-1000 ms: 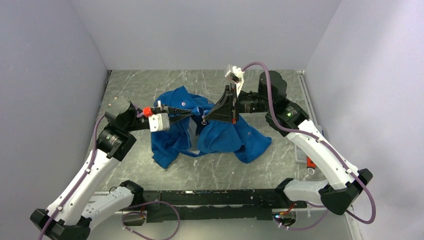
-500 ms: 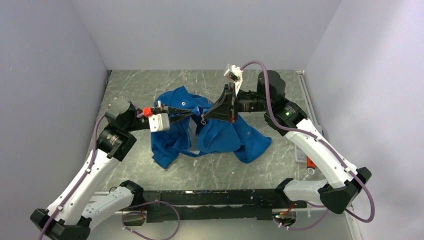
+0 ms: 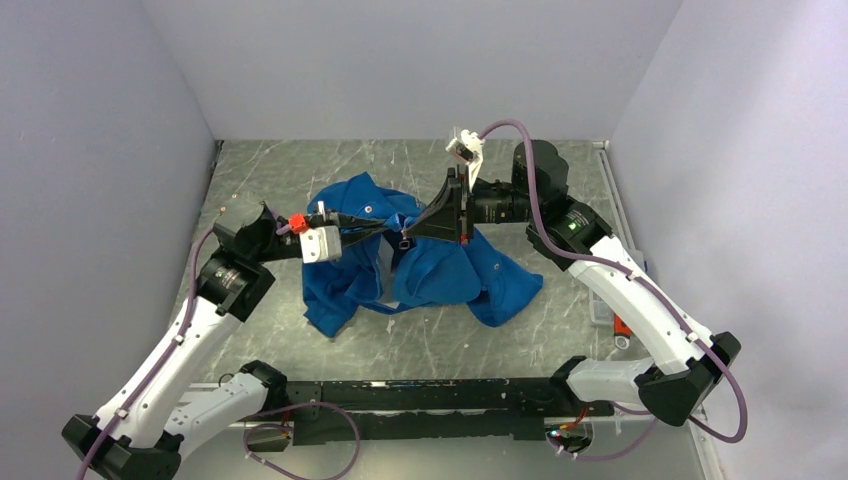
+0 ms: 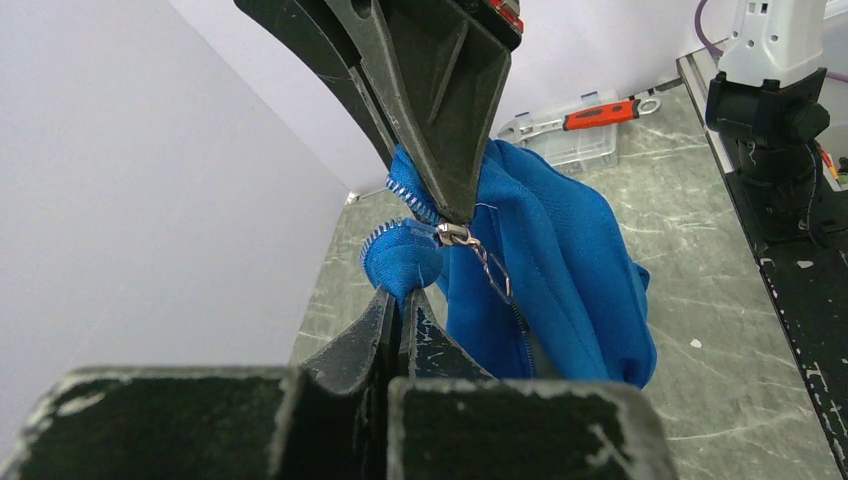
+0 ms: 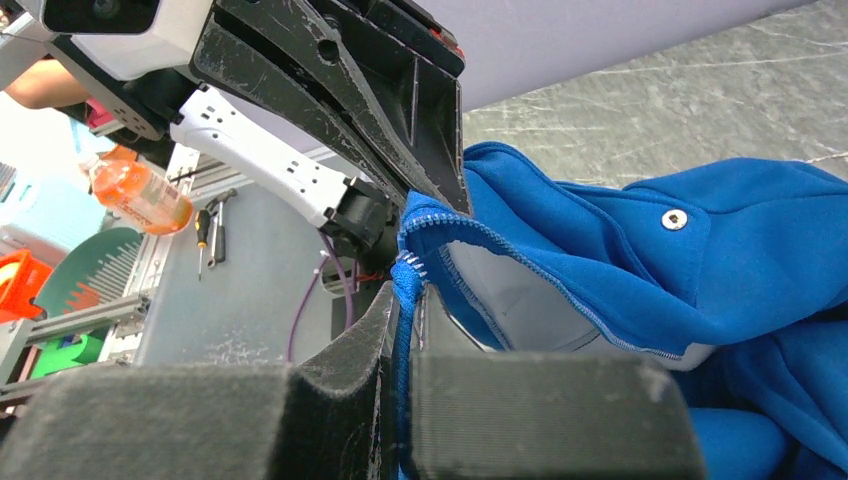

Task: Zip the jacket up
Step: Insert the zipper into the jacket.

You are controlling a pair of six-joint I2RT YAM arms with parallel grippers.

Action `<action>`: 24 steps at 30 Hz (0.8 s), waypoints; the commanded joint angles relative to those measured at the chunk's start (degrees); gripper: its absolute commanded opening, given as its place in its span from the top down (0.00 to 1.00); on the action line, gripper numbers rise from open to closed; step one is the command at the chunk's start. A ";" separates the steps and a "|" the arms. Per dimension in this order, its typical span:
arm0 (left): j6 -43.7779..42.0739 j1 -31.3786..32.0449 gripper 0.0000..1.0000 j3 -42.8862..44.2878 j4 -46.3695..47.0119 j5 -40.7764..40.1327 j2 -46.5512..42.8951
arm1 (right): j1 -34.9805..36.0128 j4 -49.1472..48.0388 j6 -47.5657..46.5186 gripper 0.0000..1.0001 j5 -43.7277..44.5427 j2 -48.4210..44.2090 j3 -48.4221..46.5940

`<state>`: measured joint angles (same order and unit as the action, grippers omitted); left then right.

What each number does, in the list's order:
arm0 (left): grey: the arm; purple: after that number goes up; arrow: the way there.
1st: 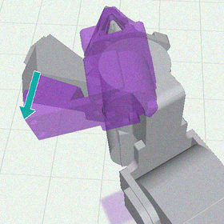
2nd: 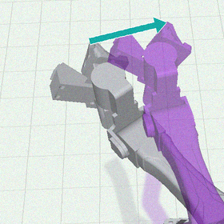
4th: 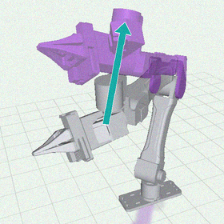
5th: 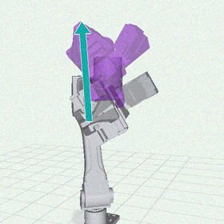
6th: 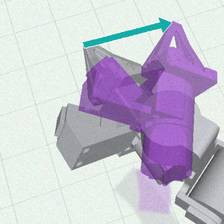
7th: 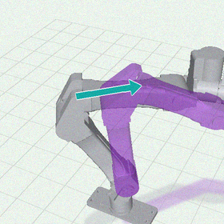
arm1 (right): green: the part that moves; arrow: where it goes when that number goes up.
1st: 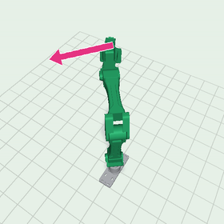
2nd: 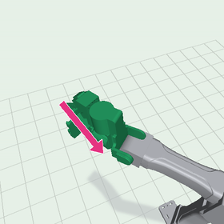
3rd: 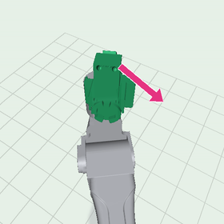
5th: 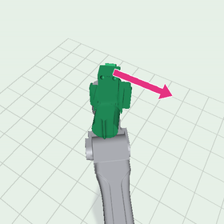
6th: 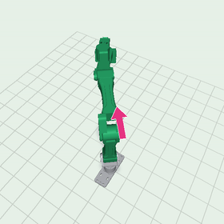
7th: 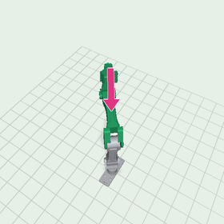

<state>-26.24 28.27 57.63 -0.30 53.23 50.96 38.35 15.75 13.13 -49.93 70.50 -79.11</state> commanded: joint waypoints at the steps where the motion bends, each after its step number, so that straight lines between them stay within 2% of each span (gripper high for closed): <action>1: -0.40 0.38 1.00 0.36 2.51 0.79 -0.37 | 0.32 -4.88 0.74 1.00 -0.28 -0.52 -2.45; 24: -5.04 1.17 1.00 -0.06 0.38 2.63 -0.68 | 0.32 -6.19 1.77 1.00 -0.94 -0.43 -1.95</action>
<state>-29.58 28.88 57.43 -1.15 54.04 50.96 38.35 14.81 14.17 -49.80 70.61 -79.11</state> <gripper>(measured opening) 0.022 0.037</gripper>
